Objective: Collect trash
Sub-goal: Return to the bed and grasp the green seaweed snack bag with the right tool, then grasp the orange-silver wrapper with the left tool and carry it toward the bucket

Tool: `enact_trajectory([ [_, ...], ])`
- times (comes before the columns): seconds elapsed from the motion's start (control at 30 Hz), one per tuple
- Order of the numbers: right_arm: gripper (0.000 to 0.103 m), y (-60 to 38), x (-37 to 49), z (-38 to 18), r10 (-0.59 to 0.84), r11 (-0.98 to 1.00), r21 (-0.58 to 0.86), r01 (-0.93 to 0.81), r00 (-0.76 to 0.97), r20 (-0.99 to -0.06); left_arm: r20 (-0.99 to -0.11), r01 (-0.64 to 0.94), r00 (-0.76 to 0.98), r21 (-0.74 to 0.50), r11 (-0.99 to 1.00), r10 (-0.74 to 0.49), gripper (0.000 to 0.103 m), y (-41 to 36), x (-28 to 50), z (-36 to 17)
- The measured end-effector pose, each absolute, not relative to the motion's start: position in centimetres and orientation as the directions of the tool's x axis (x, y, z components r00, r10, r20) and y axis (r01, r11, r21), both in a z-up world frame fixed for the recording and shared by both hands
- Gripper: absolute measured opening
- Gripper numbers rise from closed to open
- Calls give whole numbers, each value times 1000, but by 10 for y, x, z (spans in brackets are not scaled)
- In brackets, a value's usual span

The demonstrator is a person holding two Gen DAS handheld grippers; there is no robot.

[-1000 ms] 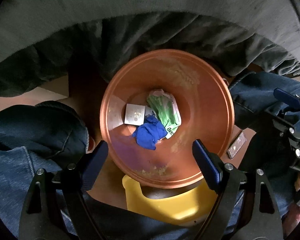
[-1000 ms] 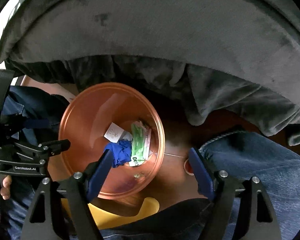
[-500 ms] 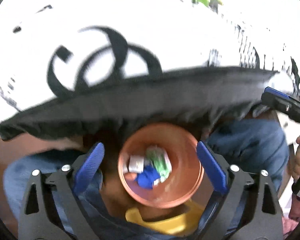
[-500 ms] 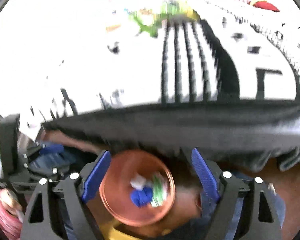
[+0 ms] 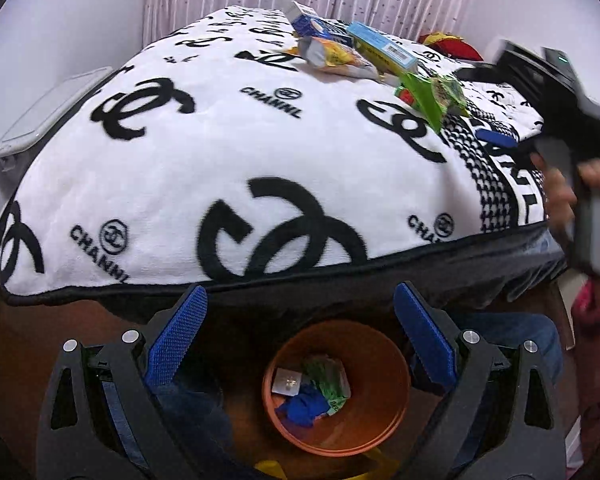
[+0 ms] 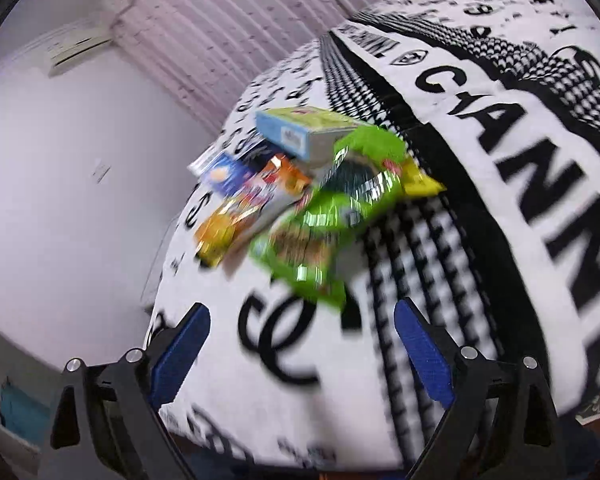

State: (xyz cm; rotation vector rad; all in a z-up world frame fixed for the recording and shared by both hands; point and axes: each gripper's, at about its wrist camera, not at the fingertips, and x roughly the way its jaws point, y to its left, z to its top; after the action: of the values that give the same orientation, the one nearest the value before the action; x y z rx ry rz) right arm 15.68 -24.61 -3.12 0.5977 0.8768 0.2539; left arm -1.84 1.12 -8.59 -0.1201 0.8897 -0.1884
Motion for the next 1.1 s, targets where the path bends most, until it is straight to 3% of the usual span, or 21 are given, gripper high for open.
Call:
enact_trajectory([
  [0.13,91,-240,191,-45,418,795,593,129,592,-689,-755,94,622,-192,977,-208,92,22,-20,-83],
  [0.23,85,-235,200,-49,383,804,570,167,588,-712,-750,80,630,-194,978,-201,92,31,-21,-81],
  [0.37,59,-235,197,-52,396,792,586,172,586,-707,-751,63,630,-205,977,-198,92,39,-20,-82],
  [0.67,50,-235,165,-28,383,836,544,72,633,-672,-747,69,632,-208,976,-204,92,37,-23,-80],
  [0.87,49,-234,124,-3,393,862,507,-31,672,-627,-743,75,632,-223,972,-219,92,36,-18,-78],
  [1.1,49,-229,68,0,403,892,426,-148,687,-605,-698,136,628,-338,931,-345,92,39,31,-64],
])
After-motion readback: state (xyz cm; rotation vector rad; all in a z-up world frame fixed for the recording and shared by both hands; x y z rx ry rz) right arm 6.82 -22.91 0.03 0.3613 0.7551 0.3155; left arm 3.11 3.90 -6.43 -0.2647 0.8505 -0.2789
